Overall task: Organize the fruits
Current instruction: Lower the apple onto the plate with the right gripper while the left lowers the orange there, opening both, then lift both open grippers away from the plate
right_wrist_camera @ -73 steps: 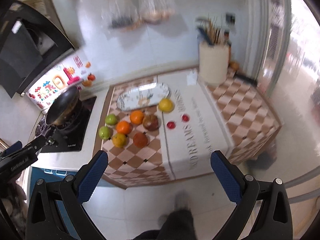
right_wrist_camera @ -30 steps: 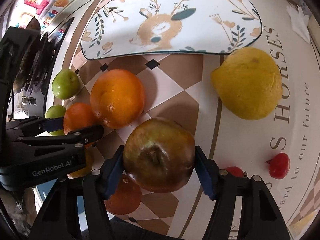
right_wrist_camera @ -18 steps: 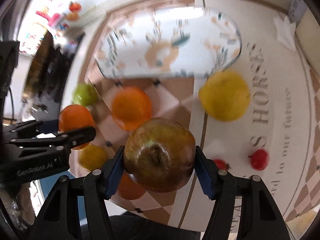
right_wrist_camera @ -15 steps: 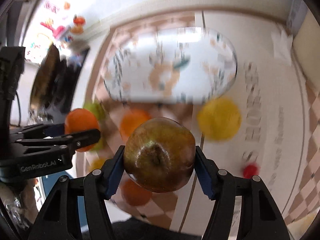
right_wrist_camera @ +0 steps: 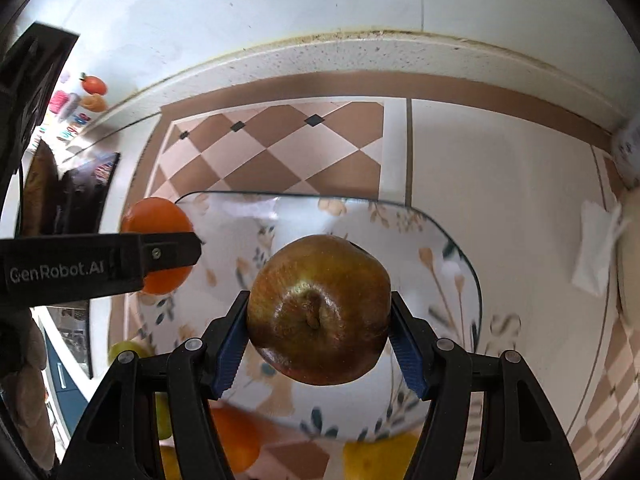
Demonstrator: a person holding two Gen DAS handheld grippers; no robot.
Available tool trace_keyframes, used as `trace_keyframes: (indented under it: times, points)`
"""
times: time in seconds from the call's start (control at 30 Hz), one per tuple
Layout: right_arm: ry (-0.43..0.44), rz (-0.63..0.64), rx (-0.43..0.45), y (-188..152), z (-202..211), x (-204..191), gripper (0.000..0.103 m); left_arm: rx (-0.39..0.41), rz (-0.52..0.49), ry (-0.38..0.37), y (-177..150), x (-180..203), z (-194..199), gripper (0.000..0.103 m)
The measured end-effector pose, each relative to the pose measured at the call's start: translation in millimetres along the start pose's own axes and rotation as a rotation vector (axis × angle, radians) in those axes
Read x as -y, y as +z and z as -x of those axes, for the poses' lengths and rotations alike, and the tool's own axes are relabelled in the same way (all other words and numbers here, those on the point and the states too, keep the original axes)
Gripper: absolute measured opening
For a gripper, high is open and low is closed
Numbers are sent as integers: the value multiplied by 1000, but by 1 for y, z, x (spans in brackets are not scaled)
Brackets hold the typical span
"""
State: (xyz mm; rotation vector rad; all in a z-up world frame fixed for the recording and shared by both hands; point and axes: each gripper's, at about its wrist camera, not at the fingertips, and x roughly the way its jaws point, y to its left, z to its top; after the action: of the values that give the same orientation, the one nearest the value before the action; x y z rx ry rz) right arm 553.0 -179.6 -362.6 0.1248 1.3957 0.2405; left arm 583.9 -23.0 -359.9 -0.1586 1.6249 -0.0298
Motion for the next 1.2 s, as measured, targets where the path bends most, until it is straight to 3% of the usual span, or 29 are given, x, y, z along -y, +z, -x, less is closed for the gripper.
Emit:
trace_keyframes:
  times: [0.43, 0.47, 0.53, 0.6, 0.7, 1.03, 1.2]
  points:
    - [-24, 38, -56, 9, -29, -10, 69, -75, -12, -13, 14, 2, -29, 62]
    - [-27, 37, -57, 10, -28, -10, 71, -70, -21, -7, 15, 3, -28, 63]
    - [-34, 28, -54, 12, -23, -10, 83, -59, -34, -2, 17, 5, -24, 70]
    - [-31, 14, -47, 11, -15, -9, 86, -46, -49, 4, 19, 9, -19, 83]
    - [-35, -10, -38, 5, -2, -6, 91, -16, -53, 20, 14, 5, -6, 83]
    - [-132, -85, -2, -45, 44, 0, 91, 136, -66, 141, -34, -17, 48, 83]
    - [-142, -99, 15, -74, 67, -4, 91, 192, -78, 176, -79, -22, 63, 83]
